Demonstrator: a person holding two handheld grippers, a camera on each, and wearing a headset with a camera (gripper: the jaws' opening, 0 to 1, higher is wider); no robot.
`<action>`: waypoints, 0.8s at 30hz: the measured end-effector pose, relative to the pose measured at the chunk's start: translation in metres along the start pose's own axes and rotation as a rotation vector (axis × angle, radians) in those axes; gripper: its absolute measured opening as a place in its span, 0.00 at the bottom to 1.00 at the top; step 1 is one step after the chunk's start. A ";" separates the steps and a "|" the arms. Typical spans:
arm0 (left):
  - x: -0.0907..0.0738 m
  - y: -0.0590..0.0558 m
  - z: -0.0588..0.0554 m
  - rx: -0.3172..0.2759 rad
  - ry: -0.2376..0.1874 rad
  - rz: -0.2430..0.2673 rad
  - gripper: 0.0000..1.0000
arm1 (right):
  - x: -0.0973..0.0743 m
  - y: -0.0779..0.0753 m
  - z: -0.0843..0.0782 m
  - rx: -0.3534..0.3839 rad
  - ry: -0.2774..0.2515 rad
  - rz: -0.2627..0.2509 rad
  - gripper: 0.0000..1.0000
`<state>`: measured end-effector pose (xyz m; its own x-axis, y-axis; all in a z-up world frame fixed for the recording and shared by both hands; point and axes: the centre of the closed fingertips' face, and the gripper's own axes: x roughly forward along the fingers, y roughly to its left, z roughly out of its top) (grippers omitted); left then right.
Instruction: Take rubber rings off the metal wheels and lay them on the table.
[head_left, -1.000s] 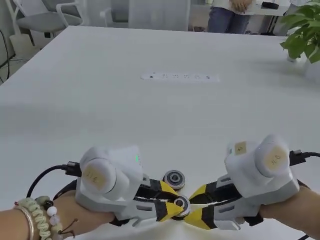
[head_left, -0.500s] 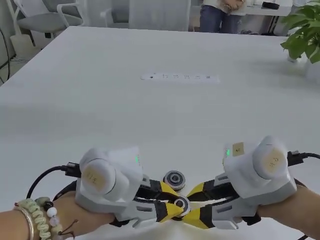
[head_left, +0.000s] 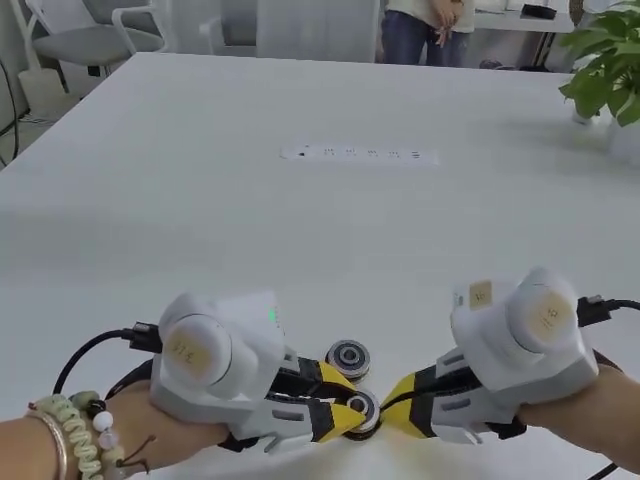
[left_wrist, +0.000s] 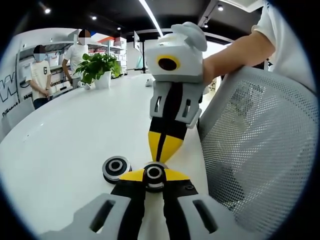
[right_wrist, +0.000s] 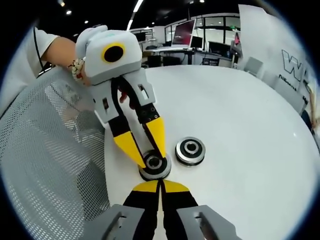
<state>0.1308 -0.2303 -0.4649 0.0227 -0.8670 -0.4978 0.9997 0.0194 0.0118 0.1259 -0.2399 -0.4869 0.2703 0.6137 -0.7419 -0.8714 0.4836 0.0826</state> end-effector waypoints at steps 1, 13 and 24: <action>0.000 0.000 0.000 -0.001 0.000 0.000 0.07 | 0.000 0.000 0.000 0.005 0.001 0.001 0.00; 0.000 0.000 0.000 -0.004 0.003 0.003 0.07 | -0.008 -0.007 0.010 0.536 -0.099 0.052 0.00; 0.000 0.000 0.000 -0.003 0.008 0.004 0.07 | -0.009 0.000 0.014 0.582 -0.102 0.068 0.00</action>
<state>0.1306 -0.2299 -0.4649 0.0266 -0.8631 -0.5043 0.9996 0.0241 0.0115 0.1294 -0.2371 -0.4710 0.2850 0.6983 -0.6566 -0.5279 0.6861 0.5006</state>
